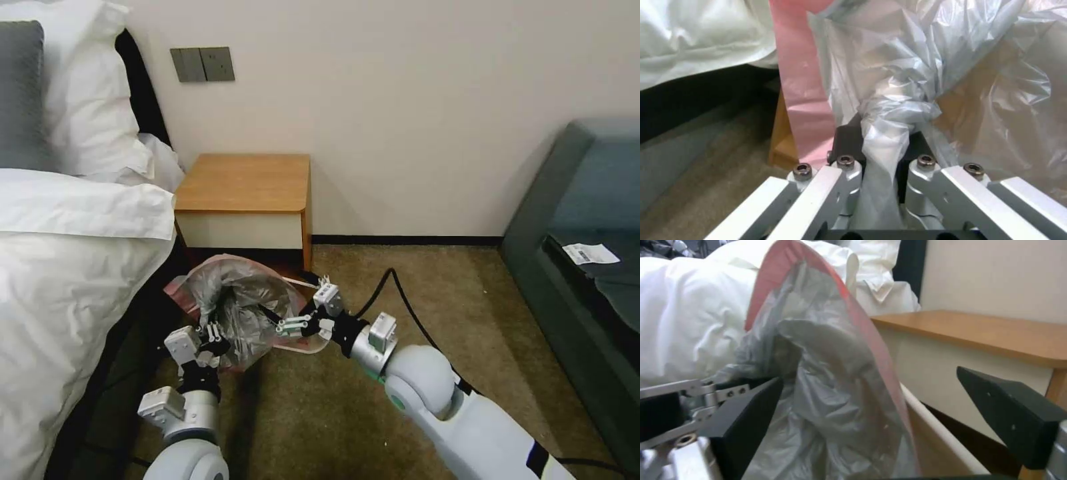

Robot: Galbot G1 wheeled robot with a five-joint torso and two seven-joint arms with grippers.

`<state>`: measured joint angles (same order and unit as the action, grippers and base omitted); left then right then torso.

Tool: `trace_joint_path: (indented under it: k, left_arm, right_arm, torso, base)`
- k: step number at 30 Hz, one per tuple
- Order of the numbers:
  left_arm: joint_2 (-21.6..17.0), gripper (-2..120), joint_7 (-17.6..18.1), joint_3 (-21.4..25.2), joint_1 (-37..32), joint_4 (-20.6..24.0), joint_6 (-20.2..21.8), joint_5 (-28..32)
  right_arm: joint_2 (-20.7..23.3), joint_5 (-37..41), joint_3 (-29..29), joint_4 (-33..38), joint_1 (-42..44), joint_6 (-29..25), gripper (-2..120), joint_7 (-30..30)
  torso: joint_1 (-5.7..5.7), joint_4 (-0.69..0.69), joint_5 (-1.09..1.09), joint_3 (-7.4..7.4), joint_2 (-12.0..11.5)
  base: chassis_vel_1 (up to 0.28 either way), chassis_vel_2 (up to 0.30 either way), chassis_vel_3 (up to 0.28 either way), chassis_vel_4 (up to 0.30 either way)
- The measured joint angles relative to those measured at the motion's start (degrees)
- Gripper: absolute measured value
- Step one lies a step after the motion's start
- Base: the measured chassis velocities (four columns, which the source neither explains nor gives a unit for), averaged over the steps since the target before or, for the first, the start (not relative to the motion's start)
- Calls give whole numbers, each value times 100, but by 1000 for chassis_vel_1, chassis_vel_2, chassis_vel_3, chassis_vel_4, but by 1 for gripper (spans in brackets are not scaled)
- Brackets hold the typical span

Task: Pick up the garbage bag from the table and place it over the trash can.

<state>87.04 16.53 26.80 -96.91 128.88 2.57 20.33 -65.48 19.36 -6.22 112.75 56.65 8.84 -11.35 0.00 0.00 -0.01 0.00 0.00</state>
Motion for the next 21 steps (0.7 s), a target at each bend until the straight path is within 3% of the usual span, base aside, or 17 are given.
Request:
trace_joint_path:
  k: [9, 12, 16, 21]
  left_arm:
    - [64, 9, -13, -8, 31, -83, 13, -1]
    - [102, 9, -31, -36, 39, -101, 17, -24]
    - [115, 9, -37, -40, 34, -101, 22, -31]
    - [114, 9, -37, -14, 9, -59, 23, -34]
  right_arm:
    - [-27, 2, -13, -40, -24, -34, 72, 3]
    - [-45, 2, -8, -63, -48, -43, 54, 28]
    - [-58, 1, -7, -67, -56, -44, 46, 37]
    - [-124, -56, -14, -84, -35, -60, 25, 46]
  torso:
    - [0, 0, 0, 0, 0]
    - [0, 0, 1, 0, 0]
    - [0, 0, 0, 0, 0]
    - [-1, 0, 1, 0, 0]
  base:
    - [0, 0, 0, 0]
    - [0, 0, 0, 0]
    - [0, 0, 0, 0]
    - [0, 0, 0, 0]
